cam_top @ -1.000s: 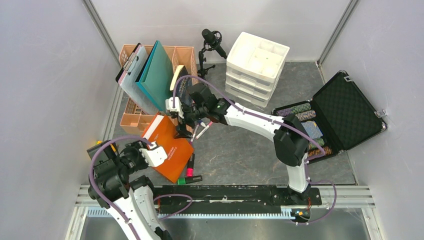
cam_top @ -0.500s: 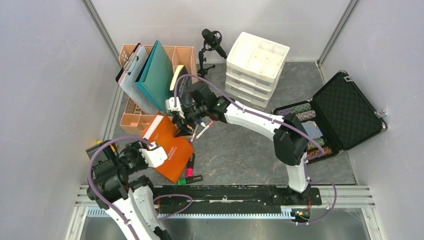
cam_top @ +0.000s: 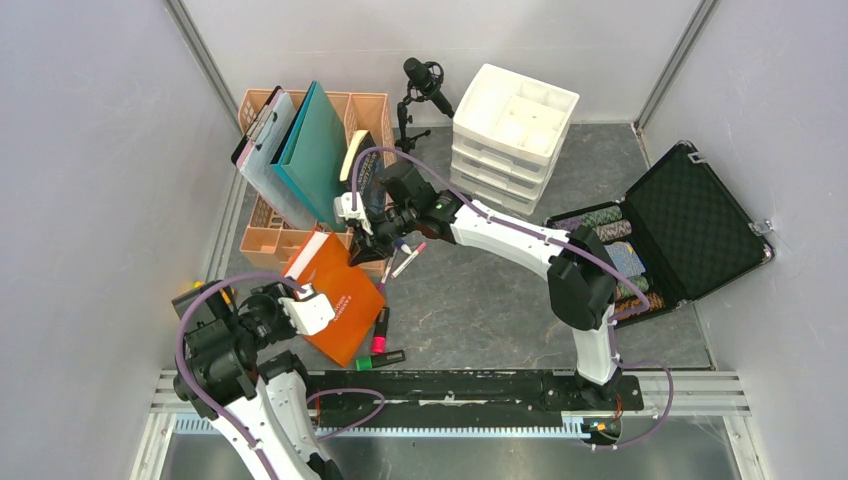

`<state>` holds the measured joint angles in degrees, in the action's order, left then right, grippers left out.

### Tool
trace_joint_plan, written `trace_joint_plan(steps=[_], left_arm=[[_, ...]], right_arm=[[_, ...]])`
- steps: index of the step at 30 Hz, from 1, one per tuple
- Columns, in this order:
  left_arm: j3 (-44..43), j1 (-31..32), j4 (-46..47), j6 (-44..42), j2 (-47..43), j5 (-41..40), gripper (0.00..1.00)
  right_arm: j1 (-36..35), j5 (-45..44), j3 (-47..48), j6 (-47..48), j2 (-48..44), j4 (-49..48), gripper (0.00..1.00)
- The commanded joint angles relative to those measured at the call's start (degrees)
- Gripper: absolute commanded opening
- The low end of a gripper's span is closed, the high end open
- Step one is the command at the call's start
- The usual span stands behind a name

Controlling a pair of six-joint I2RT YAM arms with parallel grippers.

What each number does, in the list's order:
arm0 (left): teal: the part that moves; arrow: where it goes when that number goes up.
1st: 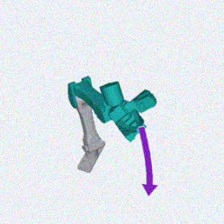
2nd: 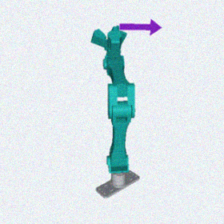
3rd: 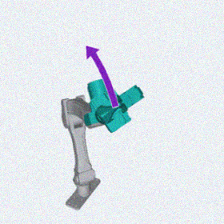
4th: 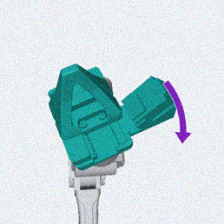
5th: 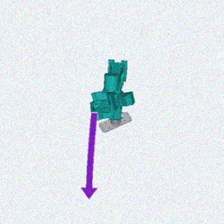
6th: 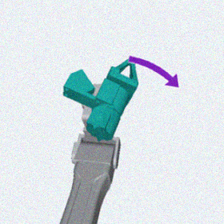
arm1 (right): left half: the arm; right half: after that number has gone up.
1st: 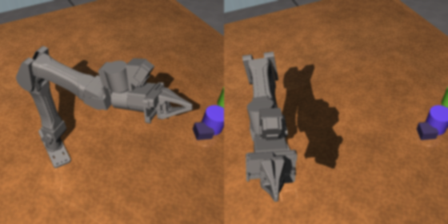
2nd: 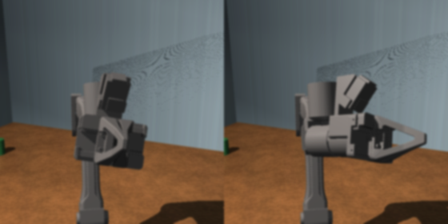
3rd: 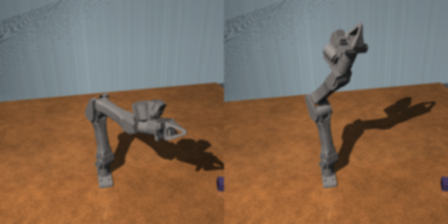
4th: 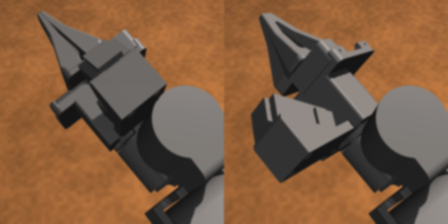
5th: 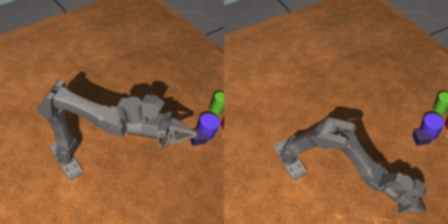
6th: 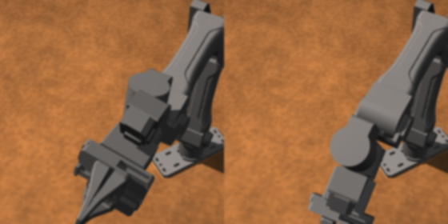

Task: Organize the desk
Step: Pick up the book at the corner of the board.

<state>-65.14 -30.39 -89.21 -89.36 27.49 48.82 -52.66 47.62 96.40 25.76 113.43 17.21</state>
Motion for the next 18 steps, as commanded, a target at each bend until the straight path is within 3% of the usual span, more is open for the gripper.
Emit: trace_joint_plan(steps=[1, 2, 3, 10, 18], left_arm=[[-1.90, 0.08, -5.19, 0.07, 0.82, 2.10, 0.54], [-2.04, 0.11, -5.11, 0.15, 0.90, 2.09, 0.55], [-2.22, 0.07, -5.14, 0.24, 0.97, 2.08, 0.55], [-4.23, 0.06, -5.11, 1.75, 1.85, 2.13, 0.62], [-5.60, 0.07, -4.85, 4.25, 3.71, 0.41, 0.80]], right_arm=[[0.45, 0.90, 1.08, 1.04, -0.34, -1.00, 0.09], [0.46, 0.90, 0.89, 1.18, -0.50, -1.06, 0.01], [0.61, 0.90, 0.66, 1.30, -0.57, -1.04, 0.00], [1.15, 1.38, -0.76, 2.15, -1.11, -1.09, 0.00], [1.33, 1.60, -0.78, 2.10, -1.05, -1.05, 0.00]])
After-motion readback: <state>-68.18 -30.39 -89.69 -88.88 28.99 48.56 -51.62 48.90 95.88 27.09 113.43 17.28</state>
